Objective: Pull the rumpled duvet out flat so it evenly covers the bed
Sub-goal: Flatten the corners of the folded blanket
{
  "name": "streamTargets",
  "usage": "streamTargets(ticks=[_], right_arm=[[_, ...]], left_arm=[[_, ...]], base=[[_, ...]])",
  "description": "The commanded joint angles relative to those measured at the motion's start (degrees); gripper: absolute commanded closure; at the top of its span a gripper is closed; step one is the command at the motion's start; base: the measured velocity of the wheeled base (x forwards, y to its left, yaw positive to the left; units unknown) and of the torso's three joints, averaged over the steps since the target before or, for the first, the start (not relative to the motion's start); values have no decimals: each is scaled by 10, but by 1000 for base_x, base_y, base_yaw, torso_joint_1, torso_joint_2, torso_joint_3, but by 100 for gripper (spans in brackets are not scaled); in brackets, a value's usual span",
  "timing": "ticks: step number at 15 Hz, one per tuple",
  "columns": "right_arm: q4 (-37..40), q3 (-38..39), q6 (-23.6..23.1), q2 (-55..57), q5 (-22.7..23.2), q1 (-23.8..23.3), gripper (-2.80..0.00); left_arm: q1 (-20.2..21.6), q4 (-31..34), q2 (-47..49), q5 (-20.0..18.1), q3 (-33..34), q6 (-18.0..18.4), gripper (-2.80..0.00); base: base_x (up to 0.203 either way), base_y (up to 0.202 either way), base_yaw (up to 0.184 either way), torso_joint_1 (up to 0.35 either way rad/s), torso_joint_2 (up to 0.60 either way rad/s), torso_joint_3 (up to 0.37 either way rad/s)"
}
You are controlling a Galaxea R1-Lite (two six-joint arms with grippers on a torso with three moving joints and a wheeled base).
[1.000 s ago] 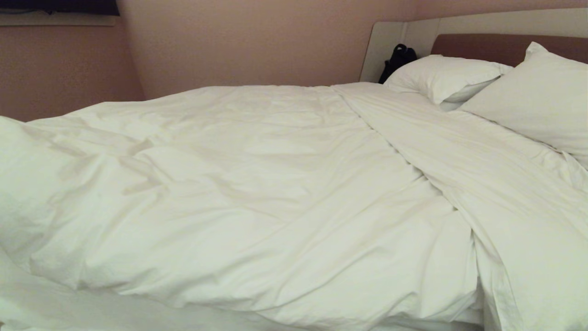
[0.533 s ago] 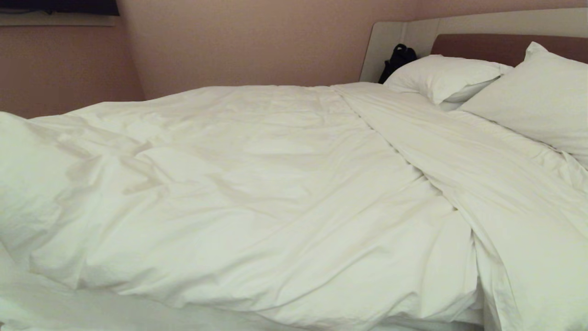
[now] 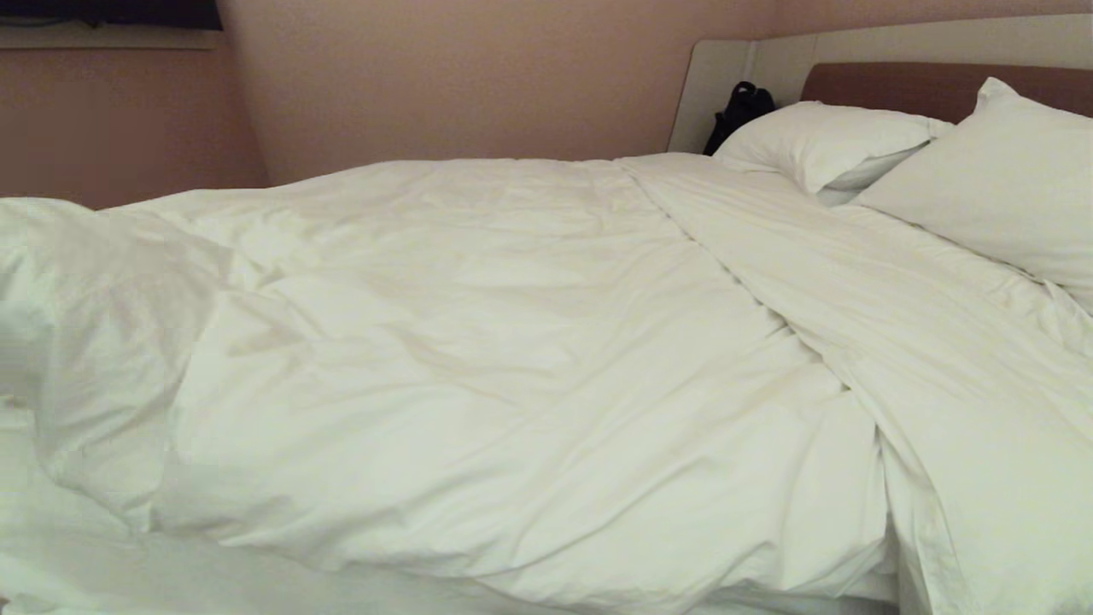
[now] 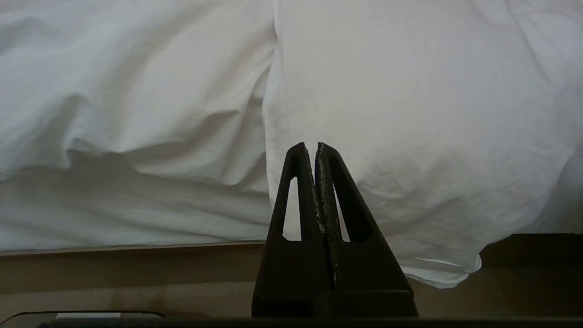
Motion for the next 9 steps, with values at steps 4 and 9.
streamTargets(ticks=[4,9], right_arm=[[0,0,0,0,0,1,0],[0,0,0,0,0,0,0]], left_arm=[[-98,-40,-25,93,16,-165,-280],[-139,-41,-46,172,95,-221,-280]], base=[[0,0,0,0,0,0],[0,0,0,0,0,0]])
